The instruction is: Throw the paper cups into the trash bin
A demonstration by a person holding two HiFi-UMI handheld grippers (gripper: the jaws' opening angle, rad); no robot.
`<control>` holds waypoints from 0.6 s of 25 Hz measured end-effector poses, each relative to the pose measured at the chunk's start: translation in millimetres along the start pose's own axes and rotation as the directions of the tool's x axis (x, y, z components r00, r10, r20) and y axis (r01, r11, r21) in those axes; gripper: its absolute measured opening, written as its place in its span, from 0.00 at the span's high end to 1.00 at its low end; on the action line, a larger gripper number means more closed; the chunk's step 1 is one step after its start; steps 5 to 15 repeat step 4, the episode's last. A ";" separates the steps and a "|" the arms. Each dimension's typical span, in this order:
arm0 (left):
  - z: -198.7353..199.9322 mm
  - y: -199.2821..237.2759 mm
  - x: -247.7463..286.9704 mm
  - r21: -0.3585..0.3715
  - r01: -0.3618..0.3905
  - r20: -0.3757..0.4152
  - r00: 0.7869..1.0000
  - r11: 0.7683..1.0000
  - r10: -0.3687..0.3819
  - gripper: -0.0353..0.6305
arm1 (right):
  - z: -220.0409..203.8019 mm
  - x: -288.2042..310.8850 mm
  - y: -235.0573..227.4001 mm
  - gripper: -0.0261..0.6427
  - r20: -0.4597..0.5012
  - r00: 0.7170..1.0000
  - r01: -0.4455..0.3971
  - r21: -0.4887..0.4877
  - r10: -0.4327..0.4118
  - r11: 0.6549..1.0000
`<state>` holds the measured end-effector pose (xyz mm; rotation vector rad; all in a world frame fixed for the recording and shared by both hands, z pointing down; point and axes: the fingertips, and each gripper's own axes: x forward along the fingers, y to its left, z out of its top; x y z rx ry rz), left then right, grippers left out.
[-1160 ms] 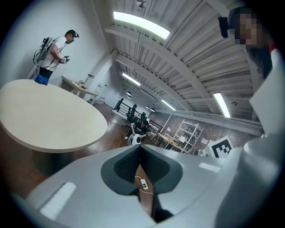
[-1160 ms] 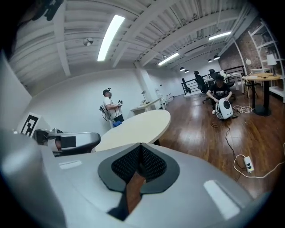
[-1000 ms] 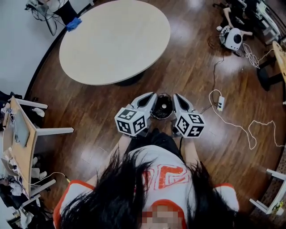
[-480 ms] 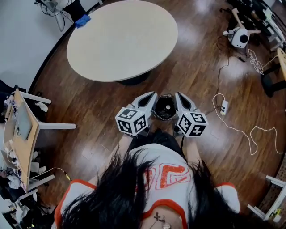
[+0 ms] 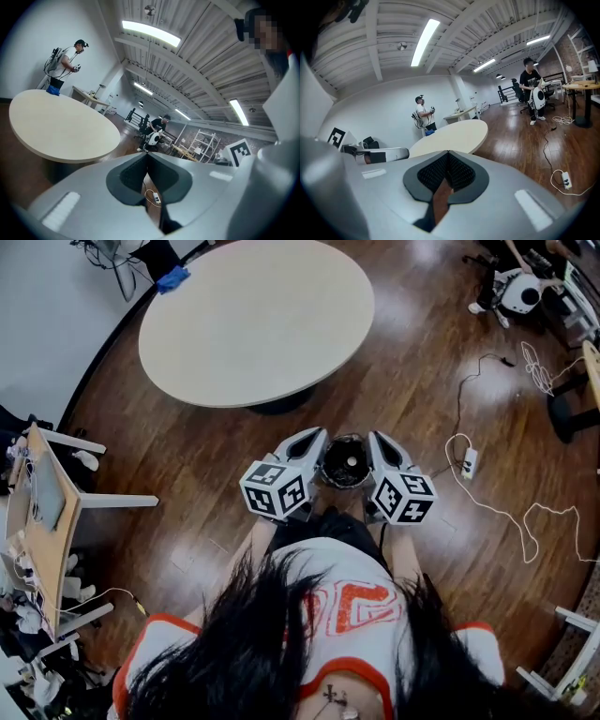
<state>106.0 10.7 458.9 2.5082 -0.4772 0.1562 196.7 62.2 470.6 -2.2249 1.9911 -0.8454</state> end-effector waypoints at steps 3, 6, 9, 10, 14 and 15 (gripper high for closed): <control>-1.2 -0.2 2.5 -0.001 0.000 -0.003 1.000 1.000 0.000 0.95 | 0.0 -0.9 -3.2 0.96 0.000 1.000 0.004 0.002 -0.004 1.000; -1.7 -0.5 3.3 -0.001 0.000 -0.004 1.000 1.000 0.000 0.95 | -0.1 -1.3 -4.4 0.96 -0.001 1.000 0.005 0.003 -0.005 1.000; -1.7 -0.5 3.3 -0.001 0.000 -0.004 1.000 1.000 0.000 0.95 | -0.1 -1.3 -4.4 0.96 -0.001 1.000 0.005 0.003 -0.005 1.000; -1.7 -0.5 3.3 -0.001 0.000 -0.004 1.000 1.000 0.000 0.95 | -0.1 -1.3 -4.4 0.96 -0.001 1.000 0.005 0.003 -0.005 1.000; -1.7 -0.5 3.3 -0.001 0.000 -0.004 1.000 1.000 0.000 0.95 | -0.1 -1.3 -4.4 0.96 -0.001 1.000 0.005 0.003 -0.005 1.000; -1.7 -0.5 3.3 -0.001 0.000 -0.004 1.000 1.000 0.000 0.95 | -0.1 -1.3 -4.4 0.96 -0.001 1.000 0.005 0.003 -0.005 1.000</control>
